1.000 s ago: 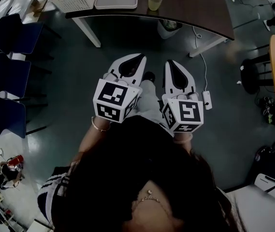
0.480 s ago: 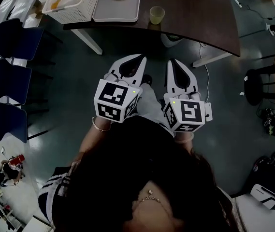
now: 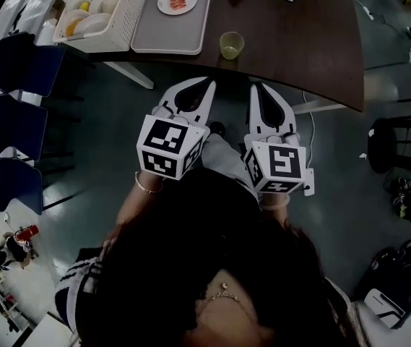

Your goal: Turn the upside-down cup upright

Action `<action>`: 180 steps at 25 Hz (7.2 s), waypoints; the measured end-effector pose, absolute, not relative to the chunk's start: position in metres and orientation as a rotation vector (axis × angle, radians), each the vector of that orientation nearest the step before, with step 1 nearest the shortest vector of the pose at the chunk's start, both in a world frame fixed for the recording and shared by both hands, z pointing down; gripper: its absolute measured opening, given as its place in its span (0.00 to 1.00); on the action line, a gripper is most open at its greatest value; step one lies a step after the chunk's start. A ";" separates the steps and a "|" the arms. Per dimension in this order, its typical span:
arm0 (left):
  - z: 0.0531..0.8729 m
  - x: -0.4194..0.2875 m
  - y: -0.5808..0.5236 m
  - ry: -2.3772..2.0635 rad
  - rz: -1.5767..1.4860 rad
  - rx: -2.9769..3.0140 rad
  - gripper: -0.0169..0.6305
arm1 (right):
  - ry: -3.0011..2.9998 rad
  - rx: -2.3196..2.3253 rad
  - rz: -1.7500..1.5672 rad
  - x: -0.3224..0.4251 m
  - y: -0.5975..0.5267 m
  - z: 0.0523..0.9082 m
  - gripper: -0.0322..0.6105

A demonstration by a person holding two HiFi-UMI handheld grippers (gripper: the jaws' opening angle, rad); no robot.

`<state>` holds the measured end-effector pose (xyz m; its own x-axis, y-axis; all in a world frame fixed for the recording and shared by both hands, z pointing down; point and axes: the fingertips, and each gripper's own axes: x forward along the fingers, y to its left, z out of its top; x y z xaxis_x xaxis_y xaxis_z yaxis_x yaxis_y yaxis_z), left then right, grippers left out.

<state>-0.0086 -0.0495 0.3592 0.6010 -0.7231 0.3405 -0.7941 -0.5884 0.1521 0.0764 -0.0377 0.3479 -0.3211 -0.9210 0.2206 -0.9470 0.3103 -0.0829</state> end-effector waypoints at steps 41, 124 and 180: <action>0.394 -0.028 -0.218 -1.260 0.425 2.427 0.03 | -2.381 1.545 0.394 0.069 -0.214 0.448 0.34; 0.396 -0.043 -0.241 -1.148 0.390 2.483 0.03 | -2.379 1.535 0.456 0.055 -0.237 0.414 0.64; 0.369 -0.028 -0.229 -0.896 0.185 2.545 0.03 | -2.926 1.203 2.455 0.094 -0.223 0.400 0.64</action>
